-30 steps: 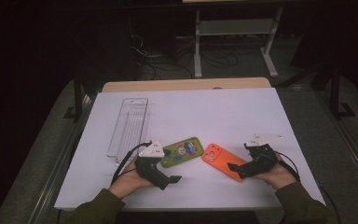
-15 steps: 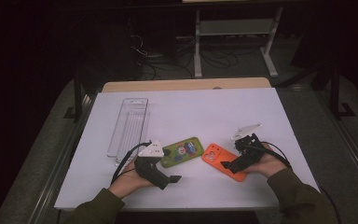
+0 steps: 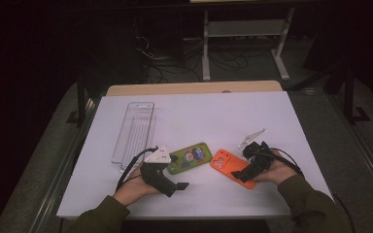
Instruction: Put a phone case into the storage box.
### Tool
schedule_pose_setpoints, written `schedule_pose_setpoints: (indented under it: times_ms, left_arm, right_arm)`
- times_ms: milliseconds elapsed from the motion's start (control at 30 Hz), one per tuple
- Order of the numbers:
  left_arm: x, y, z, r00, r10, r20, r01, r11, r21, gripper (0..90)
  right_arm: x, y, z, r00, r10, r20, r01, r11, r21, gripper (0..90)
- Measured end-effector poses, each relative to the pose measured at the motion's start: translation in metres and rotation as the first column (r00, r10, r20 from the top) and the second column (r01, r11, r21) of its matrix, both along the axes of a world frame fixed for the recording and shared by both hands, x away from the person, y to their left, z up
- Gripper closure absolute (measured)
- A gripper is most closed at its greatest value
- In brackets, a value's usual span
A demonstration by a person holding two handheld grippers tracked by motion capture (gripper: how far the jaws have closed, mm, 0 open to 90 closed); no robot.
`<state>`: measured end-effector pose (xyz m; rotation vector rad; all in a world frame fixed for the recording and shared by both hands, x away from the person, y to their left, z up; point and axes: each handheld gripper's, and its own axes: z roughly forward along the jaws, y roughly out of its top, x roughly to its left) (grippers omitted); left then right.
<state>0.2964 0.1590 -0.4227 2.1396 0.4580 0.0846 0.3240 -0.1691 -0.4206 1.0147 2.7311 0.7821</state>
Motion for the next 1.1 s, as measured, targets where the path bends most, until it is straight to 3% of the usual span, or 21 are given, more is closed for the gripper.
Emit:
schedule_pose_setpoints:
  times_ms: [233, 633, 733, 1100]
  left_arm:
    - [0.000, 0.000, 0.000, 1.0000, -0.004, 0.000, 0.004, 1.0000, 0.001, 0.0]
    - [-0.001, 0.000, 0.001, 1.0000, -0.005, 0.005, 0.005, 1.0000, -0.004, 0.0]
    - [-0.001, 0.000, 0.001, 1.0000, -0.005, 0.007, 0.005, 1.0000, -0.004, 0.0]
    - [-0.002, 0.000, 0.002, 1.0000, -0.006, 0.004, 0.006, 1.0000, -0.002, 0.0]
  right_arm:
    - [-0.001, 0.005, -0.009, 0.9994, 0.023, -0.026, -0.024, 0.998, -0.060, 1.8]
    - [-0.005, 0.011, -0.015, 0.9975, 0.043, -0.057, -0.049, 0.993, -0.105, 9.6]
    - [-0.005, 0.009, -0.014, 0.9982, 0.035, -0.049, -0.040, 0.994, -0.101, 14.6]
    - [-0.004, 0.008, -0.014, 0.9975, 0.047, -0.053, -0.052, 0.994, -0.097, 15.4]
